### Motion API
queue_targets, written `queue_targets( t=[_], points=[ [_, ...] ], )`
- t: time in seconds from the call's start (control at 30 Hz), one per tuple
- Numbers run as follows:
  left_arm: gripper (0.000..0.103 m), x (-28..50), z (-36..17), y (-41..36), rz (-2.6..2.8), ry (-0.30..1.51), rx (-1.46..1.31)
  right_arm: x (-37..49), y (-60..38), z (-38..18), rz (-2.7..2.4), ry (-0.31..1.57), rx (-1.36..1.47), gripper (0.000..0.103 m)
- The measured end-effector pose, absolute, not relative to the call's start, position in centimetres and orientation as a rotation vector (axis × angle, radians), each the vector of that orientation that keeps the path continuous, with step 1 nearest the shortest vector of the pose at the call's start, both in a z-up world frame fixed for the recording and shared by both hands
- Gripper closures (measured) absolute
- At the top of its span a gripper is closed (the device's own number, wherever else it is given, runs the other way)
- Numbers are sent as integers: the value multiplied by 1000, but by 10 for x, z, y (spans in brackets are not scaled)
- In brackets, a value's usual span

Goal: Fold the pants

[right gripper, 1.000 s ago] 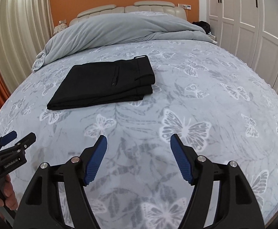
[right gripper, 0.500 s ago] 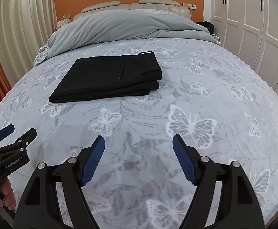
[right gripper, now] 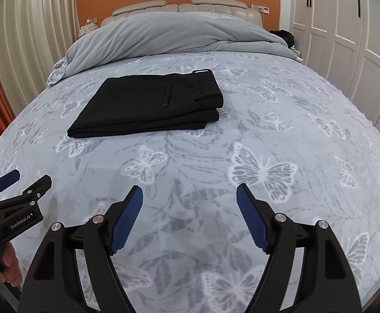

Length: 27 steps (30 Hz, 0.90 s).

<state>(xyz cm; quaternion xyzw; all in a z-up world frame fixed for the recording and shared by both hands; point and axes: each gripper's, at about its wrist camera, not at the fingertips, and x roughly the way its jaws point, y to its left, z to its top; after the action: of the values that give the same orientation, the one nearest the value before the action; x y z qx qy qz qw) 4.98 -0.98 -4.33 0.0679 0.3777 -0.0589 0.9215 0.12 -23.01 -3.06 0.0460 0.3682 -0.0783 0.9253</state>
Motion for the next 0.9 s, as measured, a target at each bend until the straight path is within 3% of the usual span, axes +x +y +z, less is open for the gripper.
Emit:
queue_targets(
  t=[0.9],
  points=[
    [19, 46, -39, -17, -130, 766, 166, 2, -226, -34, -157, 766, 84, 31]
  ],
)
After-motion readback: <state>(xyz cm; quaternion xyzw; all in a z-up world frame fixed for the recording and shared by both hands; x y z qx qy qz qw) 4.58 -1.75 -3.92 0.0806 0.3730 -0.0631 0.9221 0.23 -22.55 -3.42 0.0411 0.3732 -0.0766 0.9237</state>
